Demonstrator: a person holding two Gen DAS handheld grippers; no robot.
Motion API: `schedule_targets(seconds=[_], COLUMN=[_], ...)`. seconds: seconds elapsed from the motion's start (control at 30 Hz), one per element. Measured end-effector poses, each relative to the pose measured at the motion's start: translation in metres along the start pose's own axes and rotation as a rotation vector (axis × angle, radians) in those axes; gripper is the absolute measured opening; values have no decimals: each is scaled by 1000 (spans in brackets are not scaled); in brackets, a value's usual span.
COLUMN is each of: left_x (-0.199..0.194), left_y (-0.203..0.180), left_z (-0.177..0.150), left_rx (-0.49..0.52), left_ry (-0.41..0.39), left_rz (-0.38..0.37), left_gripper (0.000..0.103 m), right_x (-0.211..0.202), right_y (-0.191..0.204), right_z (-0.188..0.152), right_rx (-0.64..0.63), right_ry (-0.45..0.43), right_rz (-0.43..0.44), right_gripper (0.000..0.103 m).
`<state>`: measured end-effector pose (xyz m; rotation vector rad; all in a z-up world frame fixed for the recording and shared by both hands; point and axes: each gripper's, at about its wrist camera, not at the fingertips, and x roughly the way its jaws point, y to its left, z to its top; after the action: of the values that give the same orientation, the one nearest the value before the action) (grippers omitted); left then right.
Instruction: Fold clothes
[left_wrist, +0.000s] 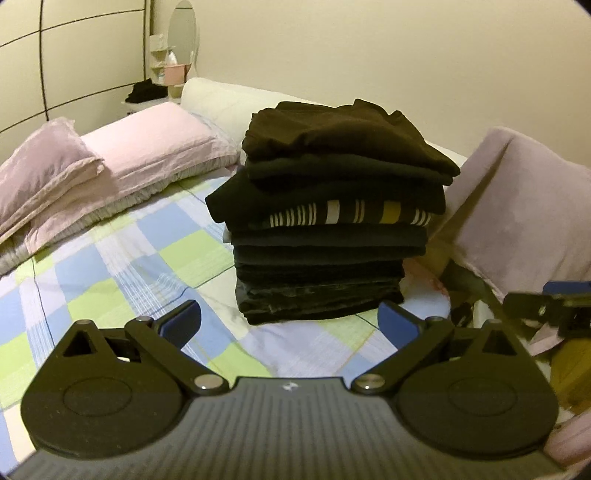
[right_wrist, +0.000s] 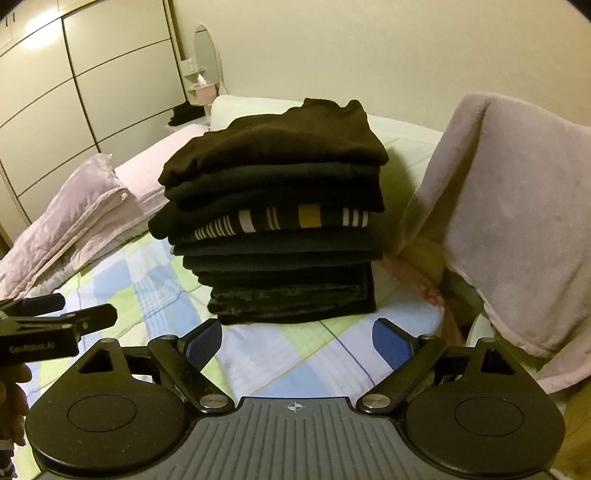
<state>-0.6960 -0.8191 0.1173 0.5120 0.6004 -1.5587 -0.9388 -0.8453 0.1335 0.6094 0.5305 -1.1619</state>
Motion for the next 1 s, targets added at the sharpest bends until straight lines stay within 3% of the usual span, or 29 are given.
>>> schedule_targets(seconds=[0.33, 1.0], left_x=[1, 8], left_y=[-14, -20], left_z=[-7, -9], left_rx=[5, 25], left_ry=[47, 36], left_rz=[51, 46], left_gripper=[100, 100], right_x=[5, 10], right_y=[-8, -7], right_z=[-4, -6], right_rx=[-16, -13], right_ry=[25, 39], right_rz=[41, 43], right_gripper=[91, 91])
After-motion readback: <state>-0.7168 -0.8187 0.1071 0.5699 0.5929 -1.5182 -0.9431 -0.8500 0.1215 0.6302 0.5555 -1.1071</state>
